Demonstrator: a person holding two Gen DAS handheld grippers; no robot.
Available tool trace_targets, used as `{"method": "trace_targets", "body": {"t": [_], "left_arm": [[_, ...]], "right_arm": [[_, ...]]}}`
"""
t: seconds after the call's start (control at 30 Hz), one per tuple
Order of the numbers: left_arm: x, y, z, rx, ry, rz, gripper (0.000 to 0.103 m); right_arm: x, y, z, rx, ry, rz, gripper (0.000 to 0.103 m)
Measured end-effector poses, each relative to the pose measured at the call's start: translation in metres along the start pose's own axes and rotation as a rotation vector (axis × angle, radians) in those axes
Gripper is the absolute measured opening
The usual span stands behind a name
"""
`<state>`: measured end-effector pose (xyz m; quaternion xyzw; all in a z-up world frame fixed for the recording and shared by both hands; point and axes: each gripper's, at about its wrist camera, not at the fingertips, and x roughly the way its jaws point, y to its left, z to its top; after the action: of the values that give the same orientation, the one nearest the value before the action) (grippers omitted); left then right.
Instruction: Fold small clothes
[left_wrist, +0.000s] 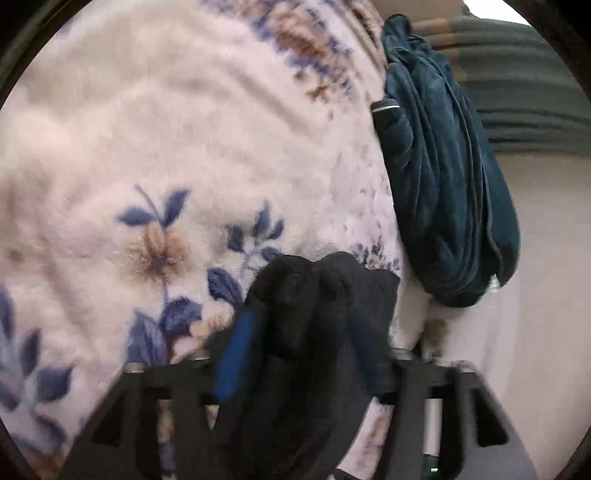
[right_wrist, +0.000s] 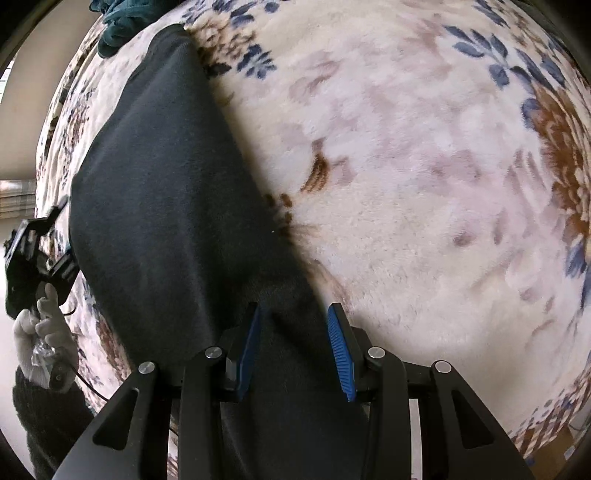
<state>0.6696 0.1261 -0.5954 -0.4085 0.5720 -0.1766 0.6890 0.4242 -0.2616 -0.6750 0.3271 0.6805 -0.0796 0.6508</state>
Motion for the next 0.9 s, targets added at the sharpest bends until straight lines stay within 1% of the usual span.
{"method": "trace_targets", "body": {"t": [0.03,0.1,0.13,0.17,0.2,0.23,0.27,0.3,0.33,0.37,0.4,0.43,0.47,0.5,0.53,0.57,0.6,0.63,0.7,0.73,0.77,0.83,0.9], "left_arm": [[0.003,-0.008,-0.003,0.027,0.017,-0.013,0.058],[0.013,-0.027,-0.019,0.142,0.089,0.071,0.058],[0.024,-0.036,-0.027,0.211,0.115,0.128,0.058],[0.034,-0.041,-0.036,0.284,0.126,0.209,0.046],[0.042,-0.042,-0.043,0.331,0.133,0.242,0.024],[0.046,-0.039,-0.045,0.361,0.137,0.275,0.009],[0.048,-0.038,-0.043,0.375,0.129,0.294,0.009],[0.050,-0.035,-0.039,0.368,0.134,0.291,0.009],[0.050,-0.030,-0.036,0.340,0.143,0.273,0.009],[0.044,-0.027,-0.036,0.315,0.147,0.256,0.013],[0.039,-0.027,-0.036,0.305,0.144,0.240,0.013],[0.032,-0.029,-0.038,0.298,0.141,0.218,0.020],[0.022,-0.030,-0.042,0.282,0.134,0.209,0.029],[0.010,-0.029,-0.050,0.267,0.127,0.186,0.033],[0.006,-0.029,-0.063,0.259,0.125,0.160,0.044],[-0.001,-0.029,-0.080,0.254,0.128,0.161,0.049],[-0.003,-0.029,-0.093,0.263,0.141,0.167,0.049],[0.000,-0.029,-0.105,0.283,0.154,0.189,0.049],[0.010,-0.029,-0.119,0.313,0.154,0.229,0.044],[0.012,-0.026,-0.124,0.322,0.134,0.243,0.011],[0.012,-0.026,-0.125,0.335,0.112,0.254,0.012],[0.012,-0.026,-0.121,0.359,0.088,0.300,0.012],[0.018,-0.019,-0.116,0.352,0.094,0.316,0.012]], "right_arm": [[-0.001,0.000,0.000,0.002,0.001,-0.001,0.039],[0.001,0.005,-0.001,-0.001,0.006,-0.002,0.039],[0.001,0.005,-0.001,-0.001,0.010,0.001,0.039],[0.001,0.005,-0.002,-0.002,0.011,0.002,0.039],[0.002,0.006,-0.002,-0.009,0.013,0.000,0.039],[0.003,0.009,-0.003,-0.017,0.014,-0.004,0.039],[0.003,0.010,-0.004,-0.025,0.012,-0.012,0.039],[0.004,0.012,-0.004,-0.032,0.012,-0.021,0.039],[0.007,0.016,-0.006,-0.035,0.014,-0.026,0.039],[0.007,0.016,-0.007,-0.035,0.016,-0.023,0.039],[0.006,0.015,-0.008,-0.033,0.014,-0.017,0.039],[0.006,0.013,-0.009,-0.034,0.014,-0.015,0.039],[0.005,0.011,-0.011,-0.034,0.018,-0.015,0.039],[0.005,0.008,-0.014,-0.030,0.023,-0.013,0.039],[0.006,0.004,-0.017,-0.025,0.029,-0.012,0.039],[0.007,0.002,-0.019,-0.022,0.036,-0.013,0.039],[0.010,-0.002,-0.023,-0.018,0.045,-0.014,0.039],[0.011,-0.006,-0.027,-0.013,0.053,-0.016,0.039],[0.017,-0.009,-0.034,-0.011,0.069,-0.024,0.039],[0.019,-0.011,-0.037,-0.011,0.079,-0.021,0.039],[0.020,-0.013,-0.040,-0.010,0.084,-0.014,0.039],[0.019,-0.014,-0.044,-0.020,0.084,-0.016,0.039],[0.019,-0.014,-0.048,-0.034,0.084,-0.016,0.039]]}}
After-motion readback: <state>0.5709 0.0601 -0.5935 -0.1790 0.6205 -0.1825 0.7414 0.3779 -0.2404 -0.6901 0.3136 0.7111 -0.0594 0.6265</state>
